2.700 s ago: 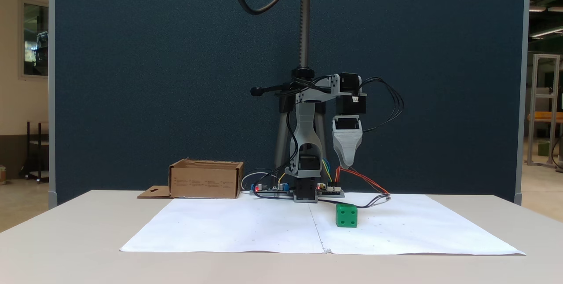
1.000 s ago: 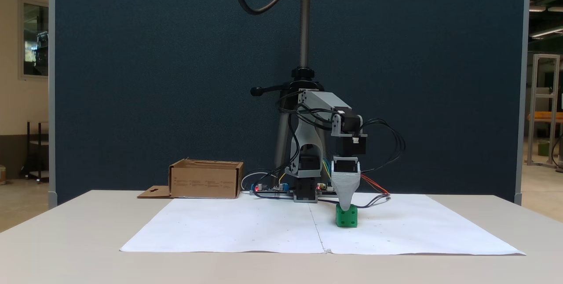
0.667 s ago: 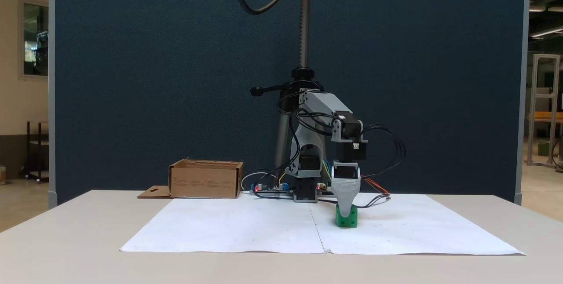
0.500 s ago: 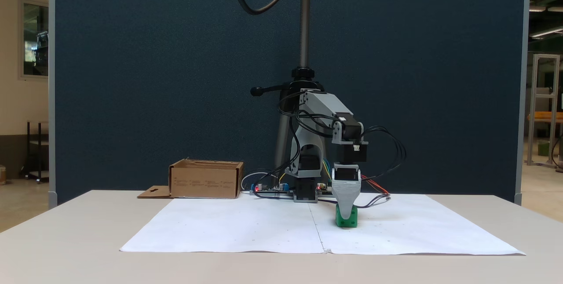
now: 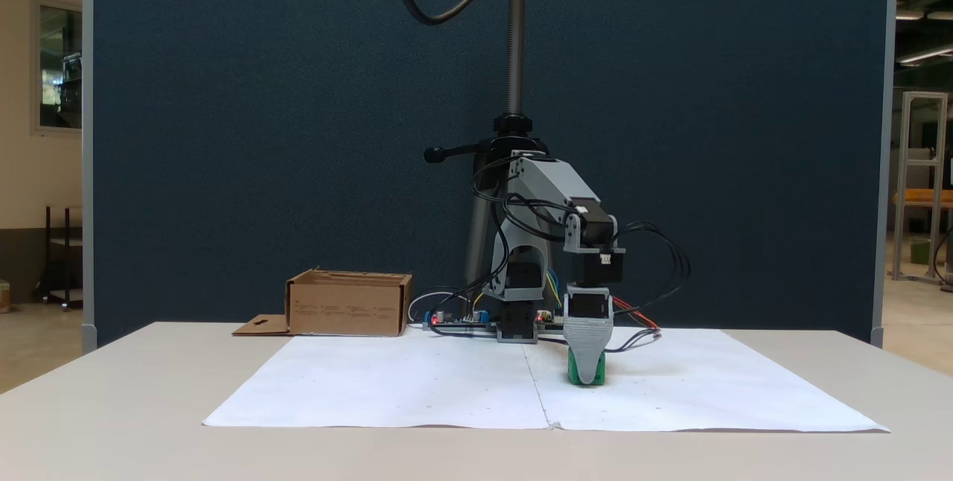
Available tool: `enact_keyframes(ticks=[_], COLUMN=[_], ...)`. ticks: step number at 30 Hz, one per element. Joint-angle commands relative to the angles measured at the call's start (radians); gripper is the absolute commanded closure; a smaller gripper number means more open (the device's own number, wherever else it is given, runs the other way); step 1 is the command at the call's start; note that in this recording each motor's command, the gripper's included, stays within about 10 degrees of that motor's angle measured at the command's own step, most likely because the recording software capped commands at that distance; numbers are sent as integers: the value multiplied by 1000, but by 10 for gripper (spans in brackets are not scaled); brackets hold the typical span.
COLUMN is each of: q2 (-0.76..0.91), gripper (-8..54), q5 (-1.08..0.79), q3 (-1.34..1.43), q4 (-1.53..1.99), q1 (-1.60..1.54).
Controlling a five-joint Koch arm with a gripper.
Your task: Grasp a green dice and put it in the bin.
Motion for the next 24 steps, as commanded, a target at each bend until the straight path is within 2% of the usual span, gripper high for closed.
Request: enact_keyframes(ticks=[1, 3, 8, 17, 24], q2=[11, 11, 12, 29, 29], gripper=[139, 169, 338, 340, 340], q5=[63, 63, 61, 61, 60], q3=[-2, 5, 21, 8, -328], q4=[5, 5, 0, 28, 352], q1=[-12, -14, -12, -2, 69])
